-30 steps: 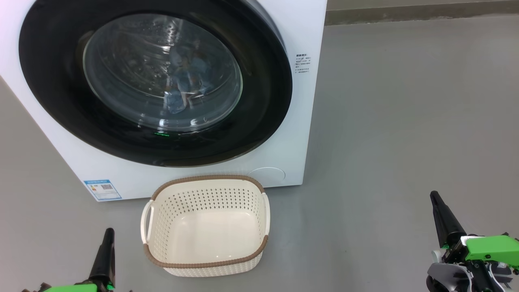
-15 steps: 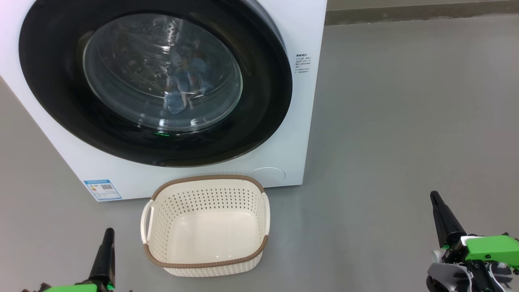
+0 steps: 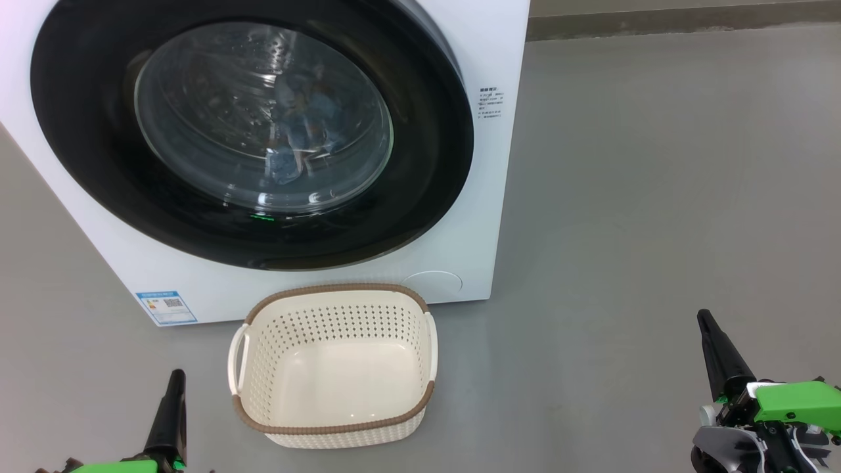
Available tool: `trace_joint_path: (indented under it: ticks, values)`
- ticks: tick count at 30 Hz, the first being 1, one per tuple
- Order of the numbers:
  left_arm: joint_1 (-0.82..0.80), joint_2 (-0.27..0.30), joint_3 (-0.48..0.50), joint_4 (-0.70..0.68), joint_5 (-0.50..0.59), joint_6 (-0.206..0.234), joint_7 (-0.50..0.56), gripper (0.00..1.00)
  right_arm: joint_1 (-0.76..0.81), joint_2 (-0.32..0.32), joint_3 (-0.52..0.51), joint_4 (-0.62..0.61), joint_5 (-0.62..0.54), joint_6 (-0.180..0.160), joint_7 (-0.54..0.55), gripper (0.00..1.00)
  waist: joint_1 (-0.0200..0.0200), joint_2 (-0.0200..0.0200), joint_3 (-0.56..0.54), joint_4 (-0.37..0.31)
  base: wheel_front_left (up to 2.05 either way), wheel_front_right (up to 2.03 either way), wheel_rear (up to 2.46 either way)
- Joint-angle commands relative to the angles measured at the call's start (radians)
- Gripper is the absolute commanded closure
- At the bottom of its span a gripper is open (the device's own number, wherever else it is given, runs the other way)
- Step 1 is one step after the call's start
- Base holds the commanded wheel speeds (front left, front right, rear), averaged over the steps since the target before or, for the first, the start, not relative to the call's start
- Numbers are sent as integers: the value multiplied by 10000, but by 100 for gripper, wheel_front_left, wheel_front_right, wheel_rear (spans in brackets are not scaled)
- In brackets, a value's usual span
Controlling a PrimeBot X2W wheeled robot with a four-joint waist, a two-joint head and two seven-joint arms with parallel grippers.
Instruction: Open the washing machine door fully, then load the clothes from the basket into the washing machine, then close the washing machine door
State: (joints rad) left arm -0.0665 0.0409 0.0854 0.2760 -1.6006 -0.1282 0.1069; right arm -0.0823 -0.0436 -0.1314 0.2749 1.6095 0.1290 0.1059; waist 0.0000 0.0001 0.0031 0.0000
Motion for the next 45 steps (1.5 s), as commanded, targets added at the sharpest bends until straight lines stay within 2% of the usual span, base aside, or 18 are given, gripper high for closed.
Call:
trace_joint_path:
  ticks: [1,45]
  values:
    - [-415,93,284,-311,-80,-25,63,100,-255,-78,182,-302,-4,17,68,100,0,-1,0,0,0,0,0]
    - [-415,93,283,-311,-81,-25,63,100,-256,-72,173,-301,-12,17,75,100,0,-1,0,0,0,0,0]
